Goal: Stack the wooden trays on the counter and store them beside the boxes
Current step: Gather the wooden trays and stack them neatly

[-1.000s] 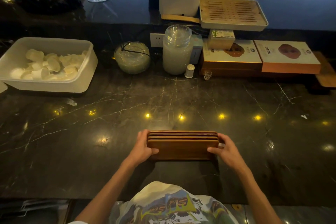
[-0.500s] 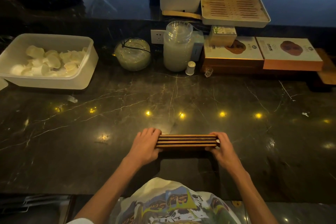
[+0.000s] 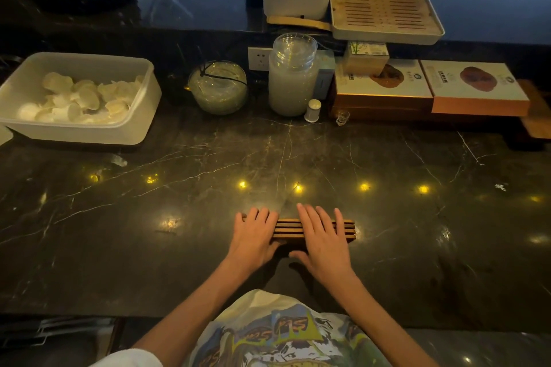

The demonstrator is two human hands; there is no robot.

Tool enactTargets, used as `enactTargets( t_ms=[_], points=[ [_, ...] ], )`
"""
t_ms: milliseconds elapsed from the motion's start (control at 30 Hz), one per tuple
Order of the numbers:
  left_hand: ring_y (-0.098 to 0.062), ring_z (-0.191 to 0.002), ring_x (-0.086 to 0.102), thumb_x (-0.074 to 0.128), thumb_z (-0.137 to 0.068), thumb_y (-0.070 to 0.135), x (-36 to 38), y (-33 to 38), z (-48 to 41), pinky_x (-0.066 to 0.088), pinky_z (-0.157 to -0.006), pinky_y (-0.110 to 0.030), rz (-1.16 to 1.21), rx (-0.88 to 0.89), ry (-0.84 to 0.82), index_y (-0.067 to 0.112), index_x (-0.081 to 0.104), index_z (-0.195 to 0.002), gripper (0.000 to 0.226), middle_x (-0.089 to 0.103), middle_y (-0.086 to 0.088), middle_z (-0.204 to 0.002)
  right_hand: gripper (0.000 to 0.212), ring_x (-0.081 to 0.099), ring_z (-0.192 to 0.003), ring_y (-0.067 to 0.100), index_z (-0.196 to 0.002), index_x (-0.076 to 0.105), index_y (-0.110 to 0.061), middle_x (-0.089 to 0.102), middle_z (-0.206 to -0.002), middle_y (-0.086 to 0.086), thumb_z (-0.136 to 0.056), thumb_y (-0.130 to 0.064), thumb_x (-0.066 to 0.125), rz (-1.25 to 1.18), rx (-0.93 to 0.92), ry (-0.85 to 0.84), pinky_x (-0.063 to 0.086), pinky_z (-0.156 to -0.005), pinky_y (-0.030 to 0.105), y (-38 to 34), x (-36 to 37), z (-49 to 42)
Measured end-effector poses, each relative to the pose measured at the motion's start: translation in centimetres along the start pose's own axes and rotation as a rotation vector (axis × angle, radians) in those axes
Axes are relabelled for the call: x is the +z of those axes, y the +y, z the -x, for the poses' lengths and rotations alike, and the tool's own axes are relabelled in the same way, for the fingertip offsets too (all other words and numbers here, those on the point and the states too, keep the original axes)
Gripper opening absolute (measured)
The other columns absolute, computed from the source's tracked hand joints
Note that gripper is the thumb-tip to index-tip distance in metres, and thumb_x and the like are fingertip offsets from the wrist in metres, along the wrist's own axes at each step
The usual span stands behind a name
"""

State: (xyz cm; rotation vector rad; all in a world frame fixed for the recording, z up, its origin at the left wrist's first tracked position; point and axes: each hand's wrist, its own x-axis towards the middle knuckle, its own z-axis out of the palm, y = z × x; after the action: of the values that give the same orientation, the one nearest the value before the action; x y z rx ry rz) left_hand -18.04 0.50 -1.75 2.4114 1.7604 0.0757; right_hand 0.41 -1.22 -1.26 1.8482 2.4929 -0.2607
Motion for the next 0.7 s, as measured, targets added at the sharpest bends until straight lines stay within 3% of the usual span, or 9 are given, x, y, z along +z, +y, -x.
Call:
enactTargets(
  t_ms=[67, 167, 267, 367, 467, 600, 700],
  points=[
    [-0.017, -0.099, 0.050, 0.057, -0.081, 0.054, -0.1, -0.1, -0.2, 0.038, -0.081, -0.034, 0.001, -0.006, -0.003, 0.027, 0.048, -0.116, 0.045, 0.056, 0.004, -0.113, 0.104, 0.019, -0.148, 0.025, -0.155, 0.005, -0.018, 0.023, -0.161, 0.003, -0.079, -0.064, 0.060, -0.007, 0.016, 0.027, 0.001, -0.120, 0.052, 0.1, -0.1, -0.1],
    [-0.017, -0.095, 0.050, 0.058, -0.079, 0.055, 0.1, -0.1, -0.1, 0.039, -0.079, -0.034, -0.006, 0.000, -0.001, 0.026, 0.049, -0.113, 0.045, 0.057, 0.005, -0.109, 0.105, 0.005, -0.151, 0.026, -0.156, 0.001, -0.017, 0.010, -0.163, 0.005, -0.080, -0.061, 0.059, -0.022, 0.015, 0.097, -0.001, -0.120, 0.053, 0.5, -0.4, 0.2],
    [-0.016, -0.092, 0.051, 0.059, -0.078, 0.056, 0.3, -0.1, 0.1, 0.039, -0.077, -0.034, -0.006, 0.012, 0.021, 0.026, 0.050, -0.110, 0.045, 0.058, 0.006, -0.106, 0.111, 0.006, -0.150, 0.025, -0.155, 0.006, -0.017, 0.019, -0.162, 0.006, -0.075, -0.060, 0.069, 0.007, -0.024, 0.059, 0.004, -0.121, 0.051, 0.5, -0.2, 0.6],
    [-0.017, -0.092, 0.051, 0.058, -0.078, 0.056, 0.3, -0.1, 0.3, 0.040, -0.076, -0.034, -0.009, 0.019, 0.047, 0.025, 0.052, -0.110, 0.045, 0.058, 0.005, -0.105, 0.108, 0.001, -0.151, 0.025, -0.156, 0.004, -0.017, 0.006, -0.163, 0.004, -0.078, -0.062, 0.063, -0.035, 0.019, 0.053, 0.000, -0.121, 0.051, 1.1, -0.2, 0.7],
    [-0.017, -0.092, 0.052, 0.056, -0.079, 0.057, 0.3, -0.1, 0.4, 0.040, -0.077, -0.034, -0.008, 0.023, 0.065, 0.025, 0.052, -0.109, 0.045, 0.058, 0.005, -0.105, 0.104, 0.023, -0.147, 0.026, -0.155, 0.014, -0.019, 0.030, -0.158, 0.005, -0.075, -0.053, 0.072, -0.033, 0.037, 0.054, 0.009, -0.121, 0.052, 1.7, -0.2, 1.1],
    [-0.014, -0.098, 0.053, 0.056, -0.082, 0.058, 0.4, -1.2, 0.4, 0.041, -0.080, -0.030, 0.083, 0.089, 0.043, 0.029, 0.051, -0.117, 0.046, 0.058, 0.008, -0.111, 0.081, 0.042, -0.134, 0.019, -0.147, 0.036, -0.023, 0.050, -0.140, -0.002, -0.077, -0.036, 0.075, -0.099, 0.051, 0.102, 0.026, -0.117, 0.048, 3.4, 0.1, 1.4],
    [-0.004, -0.105, 0.049, 0.060, -0.084, 0.052, 0.1, -3.3, 0.6, 0.046, -0.088, -0.025, 0.413, 0.132, -0.019, 0.030, 0.053, -0.122, 0.044, 0.058, 0.013, -0.115, 0.065, 0.049, -0.119, 0.007, -0.132, 0.048, -0.033, 0.050, -0.127, -0.011, -0.076, -0.024, 0.079, -0.495, 0.154, 0.149, 0.046, -0.103, 0.038, 5.7, 0.6, 2.1]
  ],
)
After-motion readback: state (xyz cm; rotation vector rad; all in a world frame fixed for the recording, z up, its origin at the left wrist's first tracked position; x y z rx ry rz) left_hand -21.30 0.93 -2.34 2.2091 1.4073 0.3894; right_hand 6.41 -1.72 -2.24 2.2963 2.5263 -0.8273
